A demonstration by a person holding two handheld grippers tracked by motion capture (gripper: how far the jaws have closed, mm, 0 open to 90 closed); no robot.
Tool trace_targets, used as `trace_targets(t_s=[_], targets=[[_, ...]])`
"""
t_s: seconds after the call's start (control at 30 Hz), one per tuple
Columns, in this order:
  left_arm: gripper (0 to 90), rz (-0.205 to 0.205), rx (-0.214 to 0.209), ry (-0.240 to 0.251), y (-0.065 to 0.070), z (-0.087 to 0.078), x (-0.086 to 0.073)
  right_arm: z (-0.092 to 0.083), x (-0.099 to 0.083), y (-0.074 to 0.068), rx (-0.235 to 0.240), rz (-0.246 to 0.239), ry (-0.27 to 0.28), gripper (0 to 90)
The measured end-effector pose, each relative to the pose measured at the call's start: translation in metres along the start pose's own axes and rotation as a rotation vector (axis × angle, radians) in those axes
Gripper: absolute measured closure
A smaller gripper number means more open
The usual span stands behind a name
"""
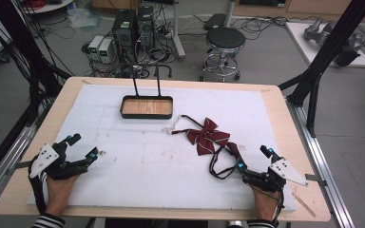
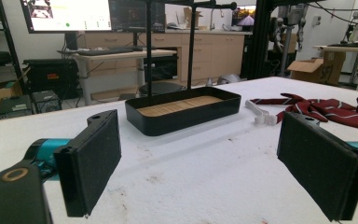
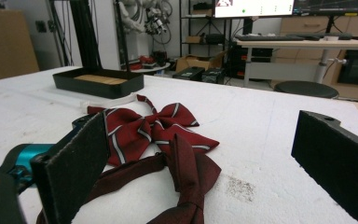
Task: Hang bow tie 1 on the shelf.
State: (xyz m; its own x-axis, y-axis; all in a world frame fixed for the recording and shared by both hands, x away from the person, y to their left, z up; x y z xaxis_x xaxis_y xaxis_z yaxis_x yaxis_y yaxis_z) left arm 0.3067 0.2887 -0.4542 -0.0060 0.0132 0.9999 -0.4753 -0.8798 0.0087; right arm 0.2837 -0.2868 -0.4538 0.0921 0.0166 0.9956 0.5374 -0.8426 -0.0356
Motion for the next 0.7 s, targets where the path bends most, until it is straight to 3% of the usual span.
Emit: trace_targets(t_s=[0.27, 0.47, 0.7], targets=[[13.9, -0.001, 0.001, 0.001, 0.0, 0.0, 0.0, 0.008, 0.028, -0.005, 0.056, -0.049, -0.035, 3.4], [13.9, 0.001, 0.0, 0.0, 0.0, 0.0, 0.0, 0.028, 0.056, -0.006, 0.098, -0.09, -0.091, 3.4], [13.9, 0.0, 0.001, 0.002, 0.0, 0.0, 0.0, 0.05, 0.075, -0.009, 0.151, -0.093, -0.172, 3.4]])
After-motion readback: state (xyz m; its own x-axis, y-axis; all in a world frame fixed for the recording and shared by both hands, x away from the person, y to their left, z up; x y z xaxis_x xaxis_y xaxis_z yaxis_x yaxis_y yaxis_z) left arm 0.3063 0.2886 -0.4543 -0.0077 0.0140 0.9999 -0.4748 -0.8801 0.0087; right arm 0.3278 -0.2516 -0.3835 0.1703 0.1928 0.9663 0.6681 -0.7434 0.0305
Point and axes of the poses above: each handheld gripper's, and its own axes: z roughly forward along the jaws, x roughly out of its top, y roughly to its right, the point moved 4 cm from there along z, roughly forward along the jaws, and after that the axes turned 6 degrees about x, right-handed, at the moved point
